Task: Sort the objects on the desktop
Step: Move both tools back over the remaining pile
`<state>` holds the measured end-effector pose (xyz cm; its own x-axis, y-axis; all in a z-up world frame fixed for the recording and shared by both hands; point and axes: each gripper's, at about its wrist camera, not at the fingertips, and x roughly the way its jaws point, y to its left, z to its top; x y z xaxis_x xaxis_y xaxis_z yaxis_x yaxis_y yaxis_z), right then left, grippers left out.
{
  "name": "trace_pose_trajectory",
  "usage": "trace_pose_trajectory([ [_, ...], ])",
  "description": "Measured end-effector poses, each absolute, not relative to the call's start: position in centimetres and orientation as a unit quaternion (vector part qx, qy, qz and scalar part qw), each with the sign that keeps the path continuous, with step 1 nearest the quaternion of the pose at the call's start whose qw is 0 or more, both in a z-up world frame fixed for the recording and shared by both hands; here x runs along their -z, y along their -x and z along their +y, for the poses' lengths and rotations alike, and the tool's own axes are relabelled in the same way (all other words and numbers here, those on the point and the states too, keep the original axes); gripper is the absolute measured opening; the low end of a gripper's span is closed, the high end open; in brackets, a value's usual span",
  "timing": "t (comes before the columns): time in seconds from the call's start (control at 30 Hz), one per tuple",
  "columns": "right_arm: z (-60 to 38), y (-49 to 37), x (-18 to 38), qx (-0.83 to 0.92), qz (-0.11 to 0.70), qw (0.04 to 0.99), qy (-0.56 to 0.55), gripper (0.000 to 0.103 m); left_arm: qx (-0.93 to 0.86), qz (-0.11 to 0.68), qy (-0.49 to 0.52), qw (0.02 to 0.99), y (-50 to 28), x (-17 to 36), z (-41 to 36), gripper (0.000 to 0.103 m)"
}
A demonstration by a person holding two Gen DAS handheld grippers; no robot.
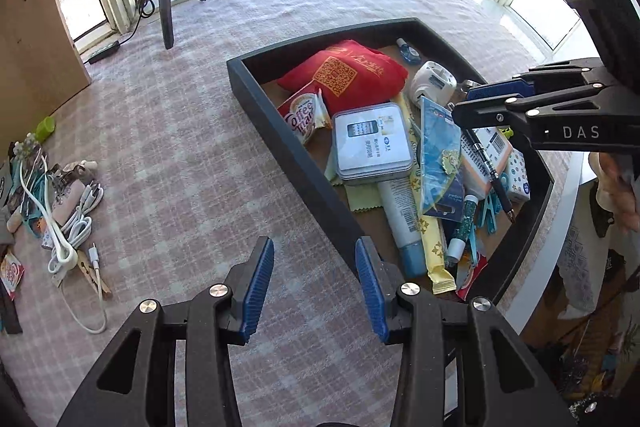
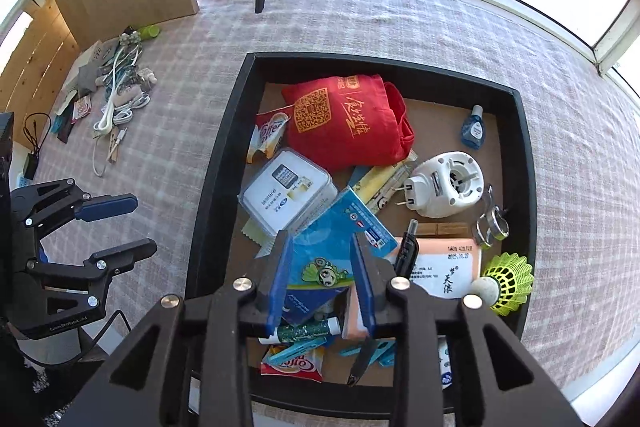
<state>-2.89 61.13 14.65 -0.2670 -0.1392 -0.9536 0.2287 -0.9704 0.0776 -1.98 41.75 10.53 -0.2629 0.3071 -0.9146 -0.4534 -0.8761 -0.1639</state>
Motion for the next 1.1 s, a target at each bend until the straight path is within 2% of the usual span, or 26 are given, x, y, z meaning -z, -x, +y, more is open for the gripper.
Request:
trace_pose_trajectory([
  [0.23, 53.2, 6.1, -15.3, 0.807, 0.092, 0.171, -0.558, 0.041, -0.811, 0.018, 0.561, 0.164, 3.6, -10.2, 32.2, 0.04],
  [0.57, 40.8, 12.4, -14.2, 0.773, 0.1, 0.25, -0.574, 0.041, -0.822, -0.056, 0.565, 0.044, 5.4, -8.8, 17.7, 0.04],
  [0.83, 31.9, 17.0, -11.7, 0.736, 0.136, 0.296, -0.593, 0.041, -0.812, -0.118, 0.571, -0.029, 8.0, -6.8, 8.1, 0.04],
  [1.0, 28.9, 19.6, -9.2, 0.715, 0.142, 0.305, -0.612, 0.041, -0.802, -0.142, 0.578, -0.048, 10.0, -5.3, 4.6, 0.042],
  [1.1, 27.8, 20.5, -7.9, 0.705, 0.139, 0.31, -0.623, 0.041, -0.795, -0.144, 0.587, -0.054, 11.4, -4.2, 3.9, 0.049],
])
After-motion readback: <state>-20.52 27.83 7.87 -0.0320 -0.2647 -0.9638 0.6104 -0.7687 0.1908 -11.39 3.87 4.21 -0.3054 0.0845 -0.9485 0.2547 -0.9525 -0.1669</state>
